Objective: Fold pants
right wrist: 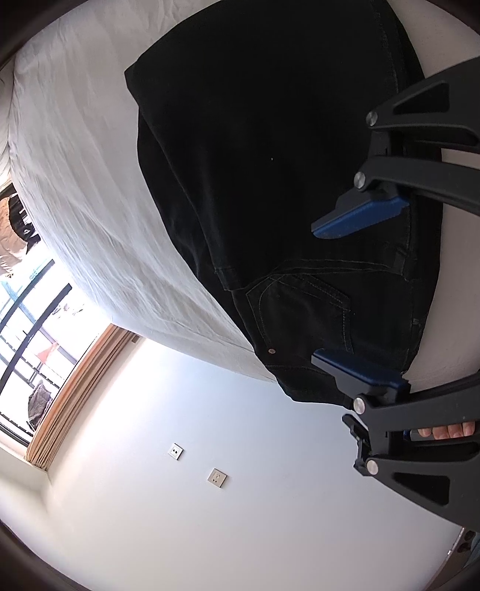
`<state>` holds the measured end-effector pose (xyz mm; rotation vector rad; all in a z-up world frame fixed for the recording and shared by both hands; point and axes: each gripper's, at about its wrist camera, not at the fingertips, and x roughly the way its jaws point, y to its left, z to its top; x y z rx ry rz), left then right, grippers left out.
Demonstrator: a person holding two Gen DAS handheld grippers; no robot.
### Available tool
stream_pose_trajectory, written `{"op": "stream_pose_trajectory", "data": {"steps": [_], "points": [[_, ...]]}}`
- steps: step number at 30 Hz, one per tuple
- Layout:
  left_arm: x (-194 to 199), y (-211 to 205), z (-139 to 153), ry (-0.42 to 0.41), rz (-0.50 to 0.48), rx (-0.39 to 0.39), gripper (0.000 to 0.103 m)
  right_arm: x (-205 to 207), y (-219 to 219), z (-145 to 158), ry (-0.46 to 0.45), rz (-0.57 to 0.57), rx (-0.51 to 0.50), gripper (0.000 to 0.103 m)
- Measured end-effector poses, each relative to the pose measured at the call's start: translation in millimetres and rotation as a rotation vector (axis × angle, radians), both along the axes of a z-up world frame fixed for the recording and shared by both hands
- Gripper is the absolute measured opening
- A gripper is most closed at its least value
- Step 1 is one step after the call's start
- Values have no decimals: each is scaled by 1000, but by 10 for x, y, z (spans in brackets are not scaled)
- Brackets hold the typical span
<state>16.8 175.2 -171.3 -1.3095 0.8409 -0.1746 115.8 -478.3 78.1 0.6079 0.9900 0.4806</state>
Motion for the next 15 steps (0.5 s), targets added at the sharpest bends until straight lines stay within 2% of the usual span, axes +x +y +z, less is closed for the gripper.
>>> {"op": "stream_pose_trajectory", "data": {"steps": [3, 9, 15], "points": [[-24, 92, -178, 34, 27, -70, 23, -2, -40, -21, 4, -6, 7, 66], [-2, 119, -173, 30, 19, -65, 15, 19, -64, -92, 25, -13, 28, 64], [51, 178, -65, 12, -1, -36, 13, 251, 132, -50, 26, 64, 29, 63]]}}
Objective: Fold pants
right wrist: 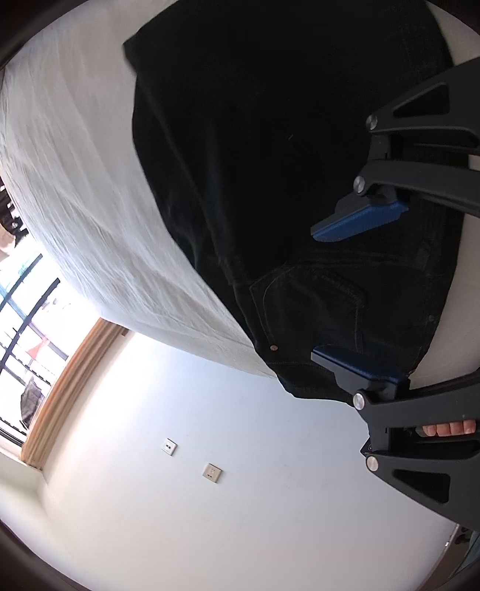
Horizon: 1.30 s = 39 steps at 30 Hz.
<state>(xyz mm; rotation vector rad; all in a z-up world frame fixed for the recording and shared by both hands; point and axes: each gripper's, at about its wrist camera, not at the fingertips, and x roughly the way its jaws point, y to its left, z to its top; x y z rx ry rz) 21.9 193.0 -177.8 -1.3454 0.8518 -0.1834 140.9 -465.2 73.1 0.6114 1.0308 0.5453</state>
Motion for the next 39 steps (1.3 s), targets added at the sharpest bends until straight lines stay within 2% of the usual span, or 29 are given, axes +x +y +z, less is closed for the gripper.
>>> {"op": "stream_pose_trajectory", "data": {"steps": [3, 6, 7, 8, 9, 11, 13, 15, 17, 23, 28, 31, 33, 36, 39], "points": [[52, -24, 133, -23, -26, 65, 13, 199, 109, -9, 10, 41, 13, 63], [87, -45, 292, -52, -54, 124, 13, 443, 183, -237, 92, 44, -18, 63], [136, -80, 345, -65, -64, 147, 13, 514, 197, -395, 149, 37, -54, 60], [151, -94, 395, -75, -73, 164, 13, 547, 196, -493, 177, 29, -72, 52], [172, -113, 442, -84, -81, 181, 13, 565, 157, -582, 172, 6, -63, 51], [149, -120, 544, -102, -98, 212, 13, 562, 92, -598, 170, -17, -15, 51], [181, -159, 630, -110, -110, 235, 13, 527, 81, -519, 168, -7, -16, 51], [226, -224, 701, -120, -124, 262, 13, 477, 52, -442, 164, -5, -7, 55], [295, -311, 776, -136, -138, 284, 13, 422, -47, -394, 155, -21, 42, 64], [502, -659, 1168, -198, -210, 371, 13, 314, -388, -492, 189, -71, 131, 64], [832, -1449, 1591, -308, -359, 453, 13, 262, -639, -458, 185, -66, 220, 64], [968, -2046, 1698, -370, -476, 487, 13, 277, -837, -385, 174, -65, 258, 69], [1044, -2436, 1671, -388, -558, 492, 13, 301, -989, -298, 153, -63, 300, 73], [1108, -3001, 1476, -385, -683, 508, 13, 325, -1168, -161, 115, -49, 349, 83], [1082, -3306, 1311, -365, -754, 520, 13, 340, -1264, -62, 98, -11, 384, 91]]}}
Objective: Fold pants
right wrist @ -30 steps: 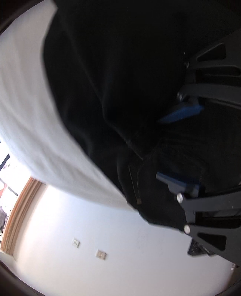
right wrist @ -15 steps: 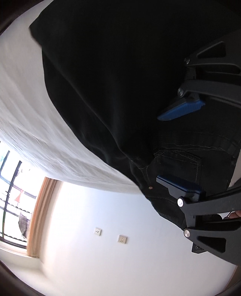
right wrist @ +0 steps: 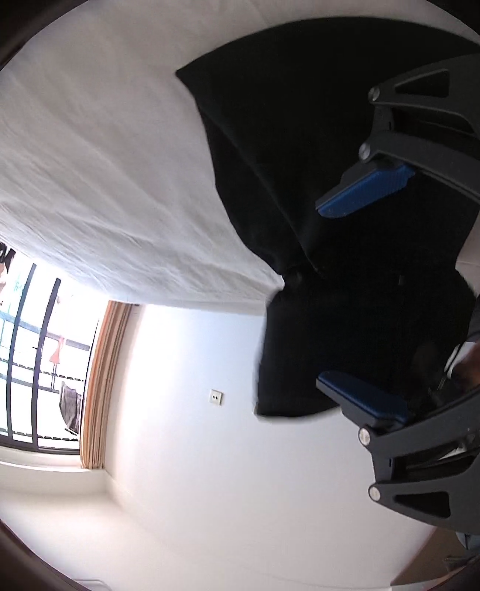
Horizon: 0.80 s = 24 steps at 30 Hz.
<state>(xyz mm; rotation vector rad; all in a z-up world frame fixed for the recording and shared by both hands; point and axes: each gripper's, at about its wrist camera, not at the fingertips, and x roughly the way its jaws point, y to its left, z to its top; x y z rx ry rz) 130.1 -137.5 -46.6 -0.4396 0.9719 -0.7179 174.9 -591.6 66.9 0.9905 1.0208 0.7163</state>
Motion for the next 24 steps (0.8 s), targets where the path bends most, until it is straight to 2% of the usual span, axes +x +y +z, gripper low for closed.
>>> {"op": "stream_pose_trajectory", "data": {"steps": [5, 10, 12, 13, 14, 15, 18, 19, 24], "points": [[-20, -182, -175, 23, -35, 52, 13, -1, 32, 51, -15, 21, -10, 93], [-81, -327, -63, -28, -63, 125, 13, 7, 177, -36, 27, 58, -85, 92], [-96, -419, -56, -35, -70, 146, 13, 18, 190, -105, 48, 75, -148, 81], [-111, -463, -50, -39, -72, 158, 13, 26, 253, -114, 50, 95, -209, 66], [-127, -497, -54, -42, -74, 170, 13, 48, 304, -138, 52, 112, -257, 57], [-102, -605, -61, -43, -73, 174, 13, 49, 337, -136, 49, 120, -280, 53], [-112, -803, -72, -55, -78, 193, 13, 98, 310, -29, 6, 126, -321, 30], [-93, -976, -73, -59, -85, 201, 13, 88, 292, 4, -6, 121, -341, 18], [-77, -1329, -29, -86, -114, 230, 13, 185, 133, 124, -35, 97, -371, 18]]}}
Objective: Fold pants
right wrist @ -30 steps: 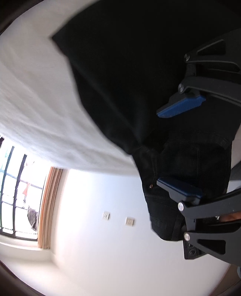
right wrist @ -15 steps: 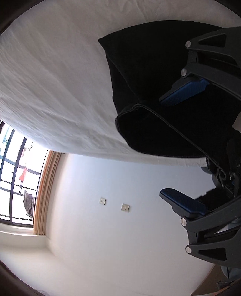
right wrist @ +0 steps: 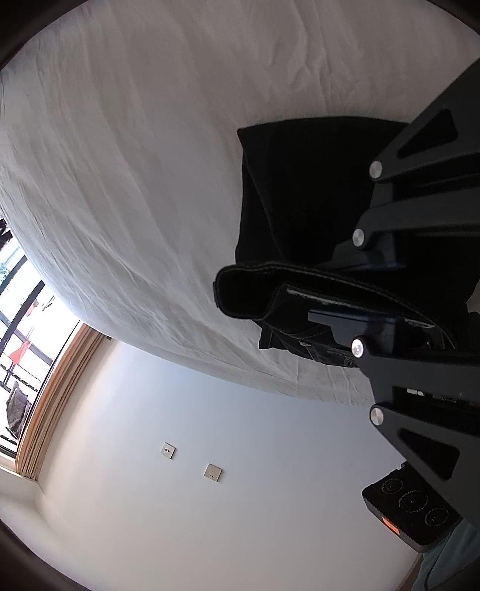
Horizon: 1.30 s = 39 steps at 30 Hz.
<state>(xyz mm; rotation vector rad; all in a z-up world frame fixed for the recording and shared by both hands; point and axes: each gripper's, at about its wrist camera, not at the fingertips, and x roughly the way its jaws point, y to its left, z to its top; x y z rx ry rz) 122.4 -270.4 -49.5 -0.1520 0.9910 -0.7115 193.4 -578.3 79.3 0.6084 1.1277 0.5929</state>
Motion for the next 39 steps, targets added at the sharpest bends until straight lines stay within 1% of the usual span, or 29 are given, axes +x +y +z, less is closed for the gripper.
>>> {"op": "stream_pose_trajectory", "data": {"steps": [3, 4, 6, 9, 10, 11, 13, 14, 16, 17, 18, 19, 20, 22, 23, 24, 26, 28, 30, 31, 32, 33, 34, 35, 36, 37, 38, 39], "points": [[54, -175, -4, 2, -15, 22, 13, 24, -87, 49, -7, -16, -9, 17], [67, -281, 26, 3, -19, 34, 13, 35, -121, 34, -5, -21, -11, 17], [99, -395, -28, 10, -27, 56, 13, 62, -165, -10, 5, -31, -13, 17], [138, -611, -156, 42, -27, 79, 13, 92, -316, -197, 39, -47, -4, 17], [155, -672, -237, 58, -23, 86, 13, 111, -352, -285, 54, -59, -8, 17], [183, -646, -338, 65, -21, 95, 14, 127, -387, -368, 68, -73, -10, 17], [206, -726, -463, 85, -19, 116, 18, 132, -459, -526, 96, -91, 9, 18], [201, -752, -498, 98, -28, 105, 23, 140, -488, -570, 113, -106, 11, 31], [156, -783, -458, 113, -44, 74, 39, 150, -564, -627, 150, -142, 36, 42], [129, -775, -417, 127, -53, 53, 61, 147, -607, -606, 152, -155, 54, 49], [81, -733, -362, 133, -52, 38, 78, 137, -640, -564, 144, -168, 49, 54], [8, -681, -270, 123, -42, 18, 81, 116, -684, -496, 126, -189, 24, 68], [-47, -639, -192, 115, -47, 1, 81, 82, -748, -413, 107, -221, -9, 74], [-134, -512, -39, 108, -52, -40, 81, -8, -853, -238, 67, -261, -75, 74], [-174, -391, 48, 94, -37, -68, 81, -51, -862, -174, 53, -260, -80, 74], [-183, -283, 95, 82, -19, -79, 81, -118, -858, -89, 35, -252, -72, 74], [-168, 0, 150, 59, 41, -95, 81, -276, -738, 87, -20, -198, -30, 74], [-108, 427, 64, 47, 108, -89, 81, -439, -499, 201, -74, -107, -12, 74], [8, 660, -65, 54, 160, -59, 81, -599, -289, 180, -97, -27, 1, 74], [111, 799, -169, 71, 190, -45, 81, -667, -177, 85, -84, 6, -8, 74], [166, 864, -213, 90, 194, -36, 81, -702, -144, -27, -56, 9, -38, 74], [205, 887, -304, 116, 195, -13, 81, -719, -144, -161, -18, -2, -75, 72], [303, 1017, -372, 140, 199, -8, 81, -739, -183, -319, 11, -21, -89, 62], [291, 1026, -364, 136, 202, -18, 81, -782, -293, -390, -2, -56, -58, 48], [263, 1053, -308, 127, 204, -24, 81, -812, -421, -413, 14, -102, -16, 45], [233, 1069, -236, 113, 206, -38, 81, -824, -490, -397, 38, -132, -9, 45], [206, 1087, -172, 98, 204, -58, 81, -842, -535, -316, 40, -153, -30, 47], [172, 1101, -104, 78, 203, -68, 81, -850, -543, -215, 17, -159, -55, 48]]}}
